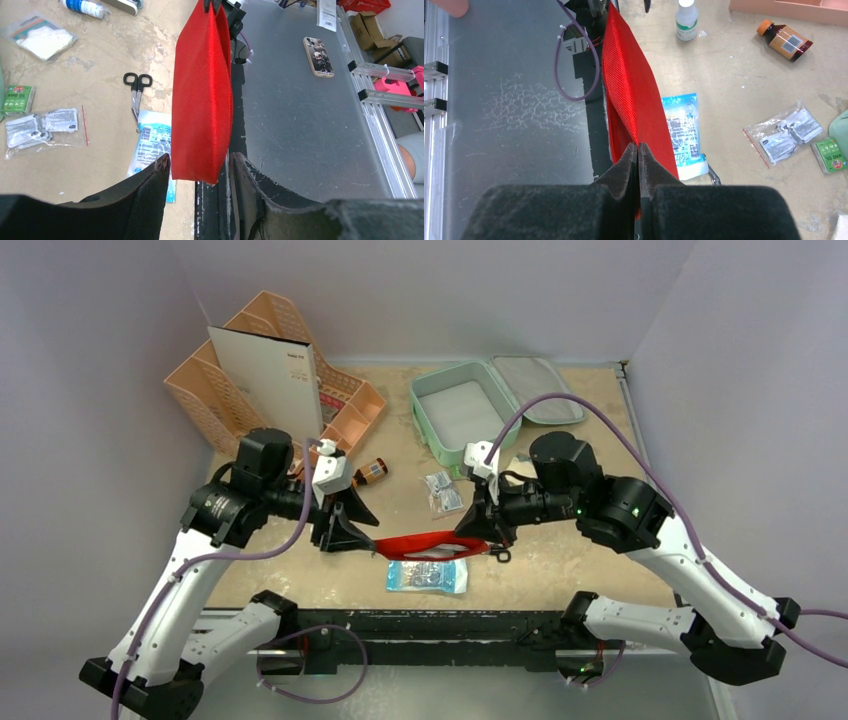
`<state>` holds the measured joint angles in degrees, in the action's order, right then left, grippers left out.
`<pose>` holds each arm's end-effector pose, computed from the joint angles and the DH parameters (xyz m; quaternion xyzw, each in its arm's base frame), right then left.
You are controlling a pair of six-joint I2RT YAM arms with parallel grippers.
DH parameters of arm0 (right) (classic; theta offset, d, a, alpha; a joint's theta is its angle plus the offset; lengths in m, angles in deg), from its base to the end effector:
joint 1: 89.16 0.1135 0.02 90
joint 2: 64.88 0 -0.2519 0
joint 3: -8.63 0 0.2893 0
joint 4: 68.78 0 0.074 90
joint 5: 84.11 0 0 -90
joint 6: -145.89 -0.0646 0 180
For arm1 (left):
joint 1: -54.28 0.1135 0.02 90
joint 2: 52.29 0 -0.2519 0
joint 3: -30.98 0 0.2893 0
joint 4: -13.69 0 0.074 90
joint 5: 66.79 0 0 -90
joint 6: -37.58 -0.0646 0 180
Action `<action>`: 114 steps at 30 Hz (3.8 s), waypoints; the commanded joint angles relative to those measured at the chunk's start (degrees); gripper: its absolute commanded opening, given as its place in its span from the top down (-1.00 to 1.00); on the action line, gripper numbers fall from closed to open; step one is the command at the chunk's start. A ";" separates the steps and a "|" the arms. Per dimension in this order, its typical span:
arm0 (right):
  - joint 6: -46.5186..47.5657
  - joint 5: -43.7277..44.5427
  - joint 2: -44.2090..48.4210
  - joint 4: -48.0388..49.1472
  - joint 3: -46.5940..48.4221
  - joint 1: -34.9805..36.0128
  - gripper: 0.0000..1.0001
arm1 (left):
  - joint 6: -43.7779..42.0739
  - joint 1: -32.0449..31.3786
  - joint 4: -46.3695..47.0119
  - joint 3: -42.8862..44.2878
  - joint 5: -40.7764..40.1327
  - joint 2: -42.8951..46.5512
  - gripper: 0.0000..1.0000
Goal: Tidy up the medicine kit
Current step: Adjust the medicine pouch, then zip the medicine pouch.
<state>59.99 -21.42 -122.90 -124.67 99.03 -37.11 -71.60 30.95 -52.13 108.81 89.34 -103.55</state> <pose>0.1312 0.2165 0.4297 -0.4967 0.6562 0.3969 0.4065 0.1590 -0.1329 0.3760 0.4924 0.6209 -0.5056 0.3411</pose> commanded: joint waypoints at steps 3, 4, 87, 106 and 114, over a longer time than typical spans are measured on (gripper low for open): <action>-0.79 -1.61 -0.25 3.04 1.50 -0.36 1.00 | -2.60 -0.25 0.09 -0.05 -0.62 -0.22 0.11; -0.84 -1.34 -0.33 3.19 1.54 -0.37 1.00 | -2.66 -0.29 0.06 -0.30 -0.78 -0.04 0.11; -24.66 34.16 -11.23 44.73 -11.23 10.44 0.20 | 57.14 -0.22 20.30 4.11 -35.52 -2.37 1.00; -27.44 27.40 -13.63 52.49 -13.41 10.32 0.57 | 60.56 -0.22 22.64 3.15 -33.57 -0.94 1.00; -25.57 27.56 -12.78 52.46 -13.85 10.28 1.00 | 57.78 -0.22 20.78 3.82 -32.30 -1.52 1.00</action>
<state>33.07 6.29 -136.56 -74.53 85.48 -26.86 -12.54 30.95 -32.04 112.40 54.76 -105.41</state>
